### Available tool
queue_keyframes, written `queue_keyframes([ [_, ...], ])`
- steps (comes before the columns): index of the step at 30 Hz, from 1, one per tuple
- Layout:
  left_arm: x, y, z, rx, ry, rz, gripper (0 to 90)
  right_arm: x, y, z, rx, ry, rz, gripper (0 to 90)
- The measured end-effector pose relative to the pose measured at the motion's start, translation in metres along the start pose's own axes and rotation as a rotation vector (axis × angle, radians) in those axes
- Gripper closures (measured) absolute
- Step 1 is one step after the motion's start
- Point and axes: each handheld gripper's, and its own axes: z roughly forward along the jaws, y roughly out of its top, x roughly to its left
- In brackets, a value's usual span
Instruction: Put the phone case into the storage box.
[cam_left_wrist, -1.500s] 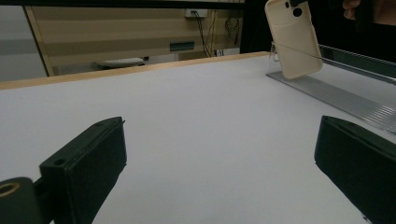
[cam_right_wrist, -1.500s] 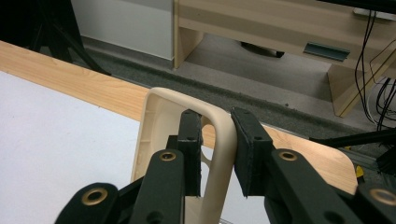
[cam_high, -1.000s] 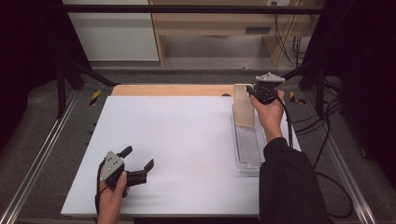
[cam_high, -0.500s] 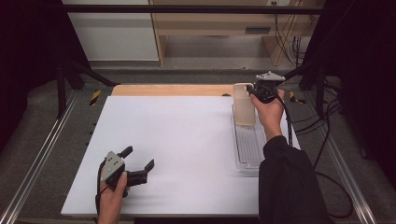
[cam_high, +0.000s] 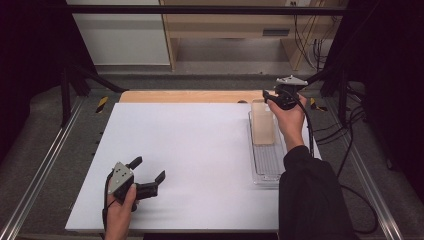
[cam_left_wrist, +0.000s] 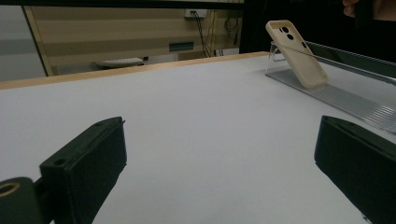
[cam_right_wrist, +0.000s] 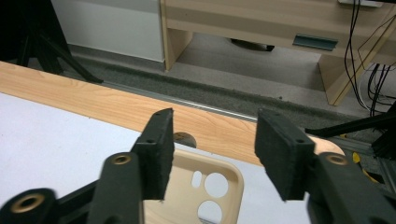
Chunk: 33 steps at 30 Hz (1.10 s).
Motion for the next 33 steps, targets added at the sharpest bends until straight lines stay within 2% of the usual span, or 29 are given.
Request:
queue_keyframes([
  [8,0.001,0.000,-0.001,0.002,0.004,0.005,2.1,0.000,0.003,-0.006,0.018,-0.006,0.037,25.5],
  [14,0.003,0.001,-0.002,-0.002,0.006,0.002,1.9,0.007,0.006,-0.013,0.030,0.009,0.034,14.2],
  [23,0.008,0.002,-0.007,-0.006,0.017,0.011,1.8,0.015,0.013,-0.029,0.045,0.056,0.041,9.5],
  [33,0.012,0.002,-0.008,-0.004,0.032,0.019,1.8,0.022,0.018,-0.045,0.026,0.091,0.033,6.3],
])
